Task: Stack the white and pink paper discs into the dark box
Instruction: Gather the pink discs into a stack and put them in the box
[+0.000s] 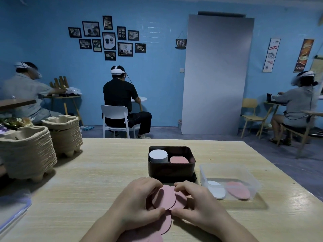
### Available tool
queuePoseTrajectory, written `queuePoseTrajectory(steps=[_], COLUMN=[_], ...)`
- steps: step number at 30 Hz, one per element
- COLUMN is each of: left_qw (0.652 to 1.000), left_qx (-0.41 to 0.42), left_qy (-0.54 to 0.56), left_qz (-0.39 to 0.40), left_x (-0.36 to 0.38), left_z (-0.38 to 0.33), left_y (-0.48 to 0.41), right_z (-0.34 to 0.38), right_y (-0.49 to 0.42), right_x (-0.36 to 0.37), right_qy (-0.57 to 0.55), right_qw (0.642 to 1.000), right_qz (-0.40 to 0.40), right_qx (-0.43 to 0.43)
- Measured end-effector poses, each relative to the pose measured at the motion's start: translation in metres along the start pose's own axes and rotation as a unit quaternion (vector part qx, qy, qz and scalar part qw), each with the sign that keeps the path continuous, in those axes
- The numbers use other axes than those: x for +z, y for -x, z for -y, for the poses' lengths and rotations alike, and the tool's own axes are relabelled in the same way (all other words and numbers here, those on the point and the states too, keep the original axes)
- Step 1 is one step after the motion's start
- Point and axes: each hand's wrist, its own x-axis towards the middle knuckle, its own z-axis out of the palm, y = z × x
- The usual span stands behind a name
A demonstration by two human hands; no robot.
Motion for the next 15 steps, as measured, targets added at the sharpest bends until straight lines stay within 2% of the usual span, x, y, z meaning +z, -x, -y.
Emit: queuePoseTrajectory(steps=[6, 11, 15], left_qw=[0.998, 0.999, 1.0], left_qx=[0.034, 0.032, 0.018], left_qy=[-0.044, -0.02, 0.016], left_qz=[0.023, 0.033, 0.016], left_x=[0.0024, 0.0034, 0.0024], left_z=[-0.007, -0.0068, -0.0056], left_y=[-0.0025, -0.0026, 0.0002], right_z=[0.003, 0.0043, 0.0082], right_y=[0.0011, 0.0014, 0.0025], right_x=[0.0008, 0.0001, -0.0044], right_qy=[0.001, -0.01, -0.042], right_qw=[1.0, 0.999, 0.999], right_qz=[0.014, 0.022, -0.017], right_qx=[-0.028, -0.035, -0.018])
